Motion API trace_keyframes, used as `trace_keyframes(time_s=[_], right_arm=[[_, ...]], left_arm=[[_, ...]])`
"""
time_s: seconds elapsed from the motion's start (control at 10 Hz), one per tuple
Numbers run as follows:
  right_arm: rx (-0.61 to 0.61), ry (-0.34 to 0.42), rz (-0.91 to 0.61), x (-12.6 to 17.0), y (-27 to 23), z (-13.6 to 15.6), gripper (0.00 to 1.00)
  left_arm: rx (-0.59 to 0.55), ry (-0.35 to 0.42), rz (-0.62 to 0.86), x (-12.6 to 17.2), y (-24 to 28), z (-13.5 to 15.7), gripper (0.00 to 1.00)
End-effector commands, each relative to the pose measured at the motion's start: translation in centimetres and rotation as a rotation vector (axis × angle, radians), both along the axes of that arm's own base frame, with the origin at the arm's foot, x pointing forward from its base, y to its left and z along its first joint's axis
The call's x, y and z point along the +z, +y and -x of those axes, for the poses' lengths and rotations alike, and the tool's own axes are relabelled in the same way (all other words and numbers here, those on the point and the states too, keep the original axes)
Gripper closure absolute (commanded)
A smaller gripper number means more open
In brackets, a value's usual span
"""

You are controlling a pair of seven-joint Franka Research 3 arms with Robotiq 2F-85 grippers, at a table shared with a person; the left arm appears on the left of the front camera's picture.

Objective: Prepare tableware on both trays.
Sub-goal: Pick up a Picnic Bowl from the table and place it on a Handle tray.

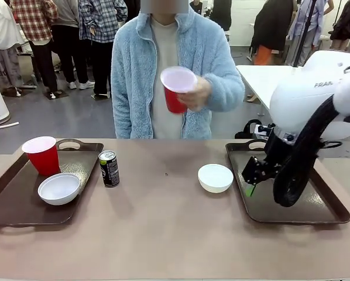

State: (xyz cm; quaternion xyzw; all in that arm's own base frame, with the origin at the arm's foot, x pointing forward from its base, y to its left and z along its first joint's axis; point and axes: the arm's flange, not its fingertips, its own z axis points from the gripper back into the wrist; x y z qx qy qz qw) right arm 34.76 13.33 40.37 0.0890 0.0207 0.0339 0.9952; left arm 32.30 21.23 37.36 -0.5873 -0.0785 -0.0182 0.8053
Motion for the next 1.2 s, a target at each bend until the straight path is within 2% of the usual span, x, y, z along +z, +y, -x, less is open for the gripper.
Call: trace_keyframes(time_s=[0.0, 0.1, 0.2, 0.3, 0.4, 0.7, 0.8, 1.1], right_arm=[[-0.006, -0.025, -0.013, -0.1, -1.0, 0.9, 0.00], [0.028, -0.063, 0.065, 1.4, -2.9, 3.4, 0.00], [0.115, -0.016, 0.096, 3.2, -5.4, 7.3, 0.00], [0.151, -0.009, 0.087, 4.8, -7.3, 10.1, 0.00], [0.143, -0.011, 0.070, 5.5, -8.4, 11.0, 0.00], [0.126, 0.019, 0.027, 5.7, -9.2, 10.6, 0.00], [0.124, 0.006, 0.050, 10.2, -8.0, 8.6, 0.00], [0.124, 0.006, 0.050, 10.2, -8.0, 8.6, 0.00]], left_arm=[[0.000, 0.003, -0.006, 0.0, 0.2, 0.1, 0.00], [0.000, 0.003, -0.006, 0.0, 0.2, 0.1, 0.00], [0.000, 0.003, -0.006, 0.0, 0.2, 0.1, 0.00], [0.000, 0.003, -0.006, 0.0, 0.2, 0.1, 0.00], [0.000, 0.003, -0.006, 0.0, 0.2, 0.1, 0.00], [0.000, 0.003, -0.006, 0.0, 0.2, 0.1, 0.00], [0.000, 0.003, -0.006, 0.0, 0.2, 0.1, 0.00], [0.000, 0.003, -0.006, 0.0, 0.2, 0.1, 0.00]])
